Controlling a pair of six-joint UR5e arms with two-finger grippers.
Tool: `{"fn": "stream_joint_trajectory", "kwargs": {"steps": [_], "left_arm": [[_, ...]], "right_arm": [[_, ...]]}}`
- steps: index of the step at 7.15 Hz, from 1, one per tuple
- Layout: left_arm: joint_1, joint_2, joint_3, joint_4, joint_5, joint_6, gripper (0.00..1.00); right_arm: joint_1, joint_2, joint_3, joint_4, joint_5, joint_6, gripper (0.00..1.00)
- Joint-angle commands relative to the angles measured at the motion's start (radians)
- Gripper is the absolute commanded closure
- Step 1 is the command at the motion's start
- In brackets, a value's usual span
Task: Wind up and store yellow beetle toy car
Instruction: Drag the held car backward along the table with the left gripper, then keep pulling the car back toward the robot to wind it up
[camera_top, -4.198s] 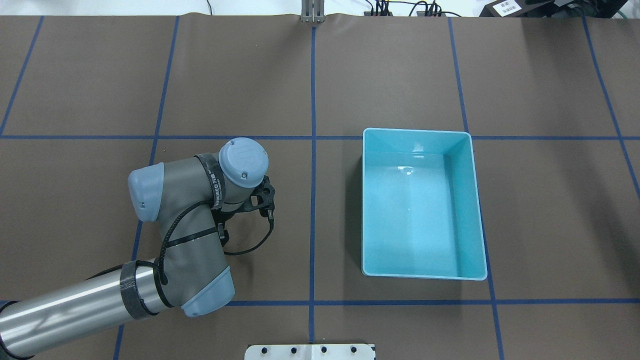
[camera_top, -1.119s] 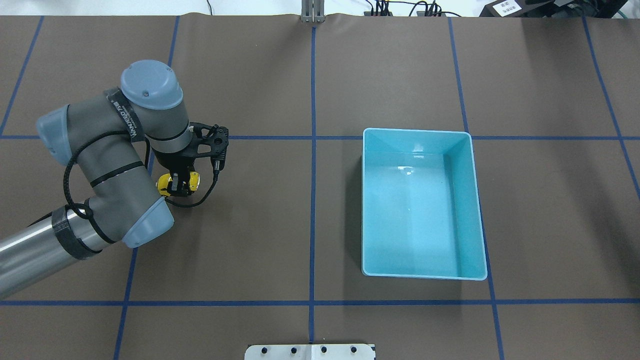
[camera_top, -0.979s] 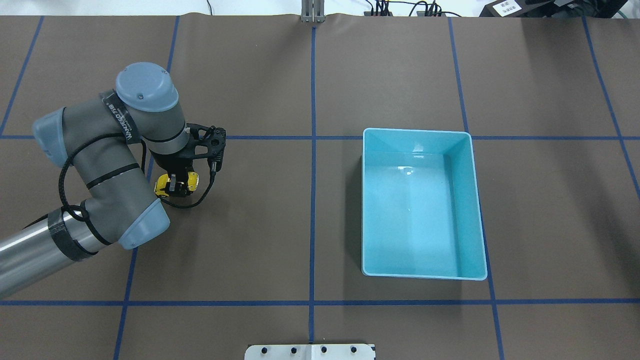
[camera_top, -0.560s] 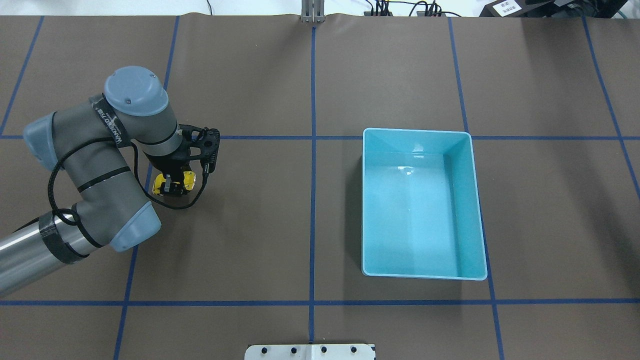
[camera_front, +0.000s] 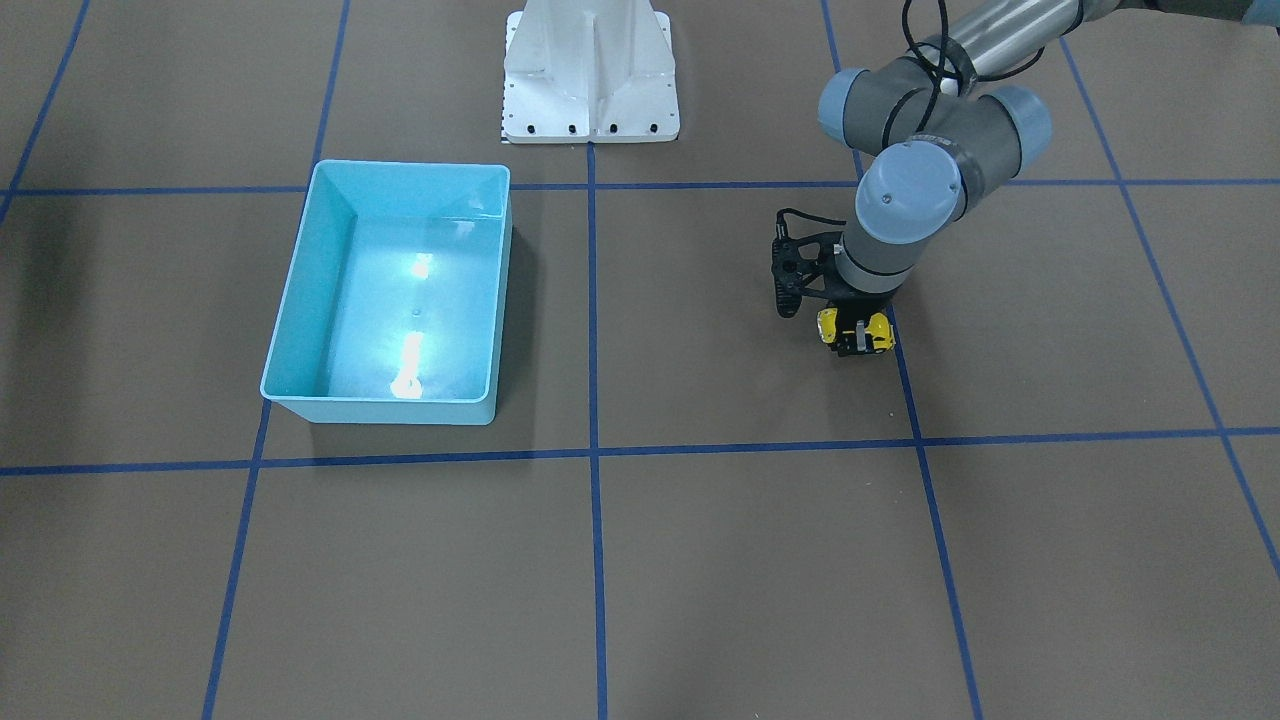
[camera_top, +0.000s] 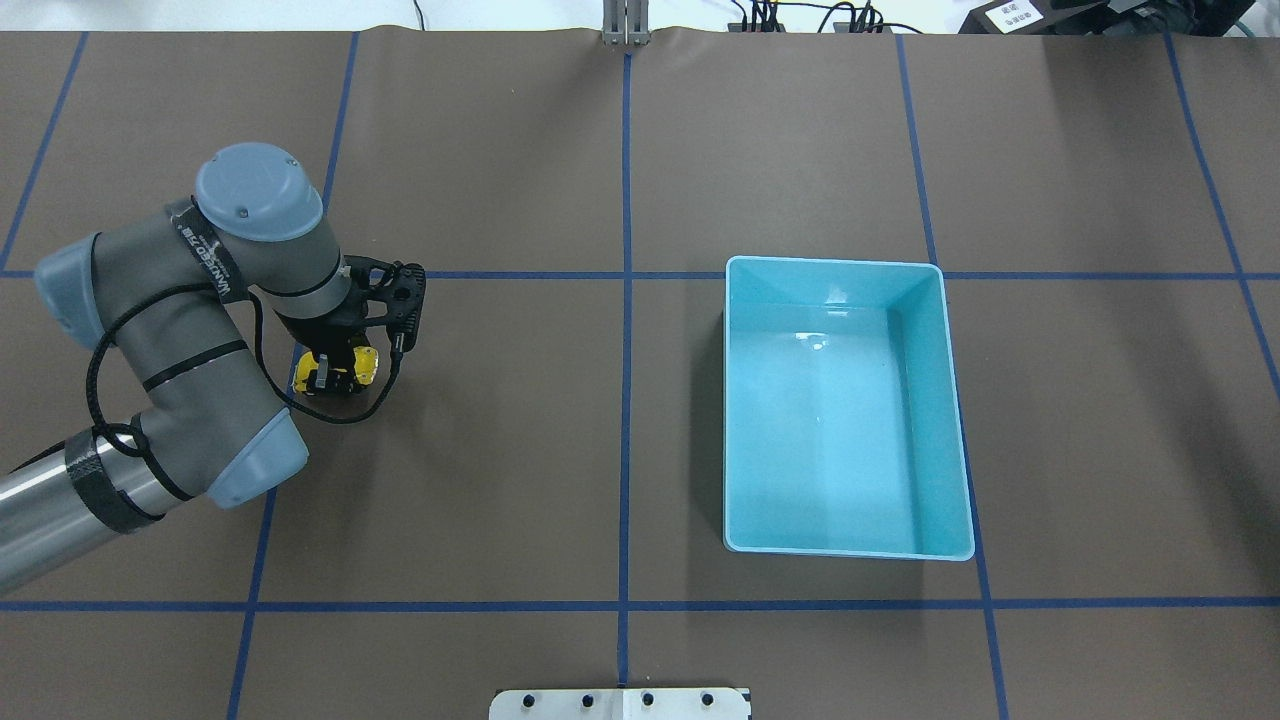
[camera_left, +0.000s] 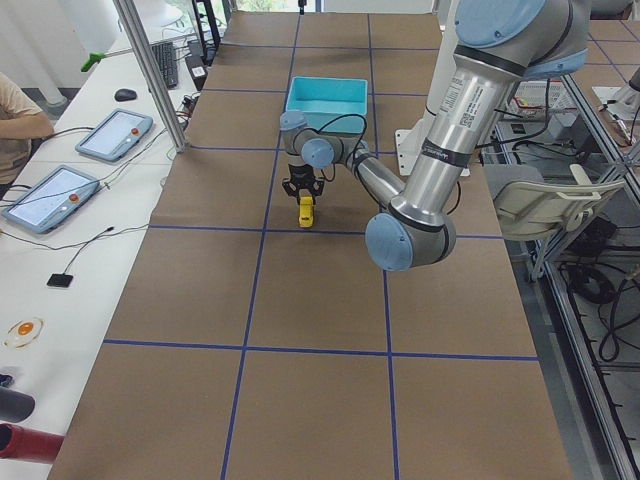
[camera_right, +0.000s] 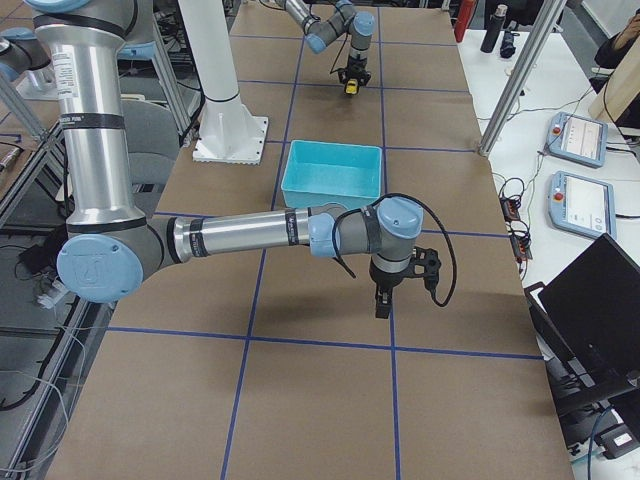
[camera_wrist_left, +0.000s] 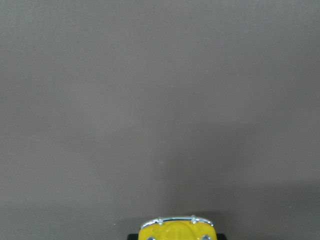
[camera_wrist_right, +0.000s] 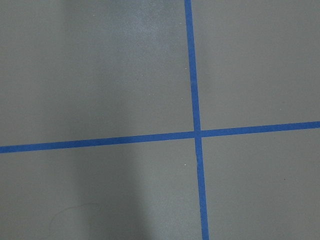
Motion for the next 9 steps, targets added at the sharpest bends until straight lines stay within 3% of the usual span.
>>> {"fn": "stream_joint_trajectory", "kwargs": {"steps": [1,9], "left_arm": [[0.003,0.018,0.003,-0.027,0.002,0.000,1.00],[-0.012,0.078,-0.010,-0.099,0.002,-0.002,1.00]], "right_arm": [[0.000,0.000,-0.002,0.000,-0.001,0.000,0.00],[-0.003,0.009,-0.003,-0.002,-0.009,0.002,0.00]]}}
